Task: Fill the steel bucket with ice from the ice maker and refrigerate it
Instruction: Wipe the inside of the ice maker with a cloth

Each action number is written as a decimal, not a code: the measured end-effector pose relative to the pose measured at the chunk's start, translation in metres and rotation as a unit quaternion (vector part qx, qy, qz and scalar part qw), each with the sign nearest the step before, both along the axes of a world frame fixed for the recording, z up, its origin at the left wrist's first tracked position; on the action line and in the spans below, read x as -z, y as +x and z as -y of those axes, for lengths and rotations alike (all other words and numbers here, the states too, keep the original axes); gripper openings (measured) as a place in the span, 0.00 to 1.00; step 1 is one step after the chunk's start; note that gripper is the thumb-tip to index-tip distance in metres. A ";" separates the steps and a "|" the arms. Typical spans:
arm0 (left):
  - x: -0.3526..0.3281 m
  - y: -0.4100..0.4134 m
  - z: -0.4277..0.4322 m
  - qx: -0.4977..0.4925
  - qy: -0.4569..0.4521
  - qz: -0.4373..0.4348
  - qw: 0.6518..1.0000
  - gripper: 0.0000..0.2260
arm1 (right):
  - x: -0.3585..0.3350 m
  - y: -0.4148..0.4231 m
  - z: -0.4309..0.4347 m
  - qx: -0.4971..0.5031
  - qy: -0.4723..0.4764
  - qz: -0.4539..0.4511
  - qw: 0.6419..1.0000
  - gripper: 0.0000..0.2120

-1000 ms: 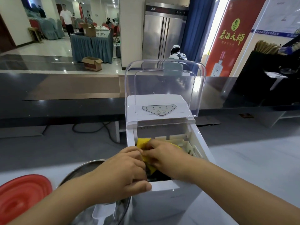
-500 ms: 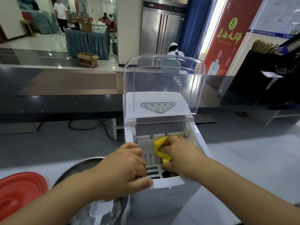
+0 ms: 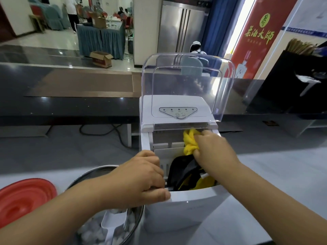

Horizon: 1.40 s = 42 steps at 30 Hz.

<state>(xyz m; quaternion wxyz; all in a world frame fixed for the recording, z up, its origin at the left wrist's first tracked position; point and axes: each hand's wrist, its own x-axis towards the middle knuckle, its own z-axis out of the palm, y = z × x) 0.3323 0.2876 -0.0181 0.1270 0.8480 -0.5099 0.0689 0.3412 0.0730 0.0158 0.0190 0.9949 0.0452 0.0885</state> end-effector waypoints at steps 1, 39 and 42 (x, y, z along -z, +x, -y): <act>0.000 0.001 0.000 0.001 -0.002 0.001 1.000 0.21 | 0.005 0.002 -0.003 -0.008 0.010 -0.017 1.000 0.06; 0.008 -0.002 0.003 -0.018 -0.038 0.026 0.999 0.19 | 0.012 0.023 -0.043 -0.059 -0.063 -0.025 0.996 0.12; 0.009 -0.001 0.004 -0.017 -0.039 0.023 0.999 0.19 | 0.013 0.011 -0.032 -0.038 -0.096 0.005 0.995 0.14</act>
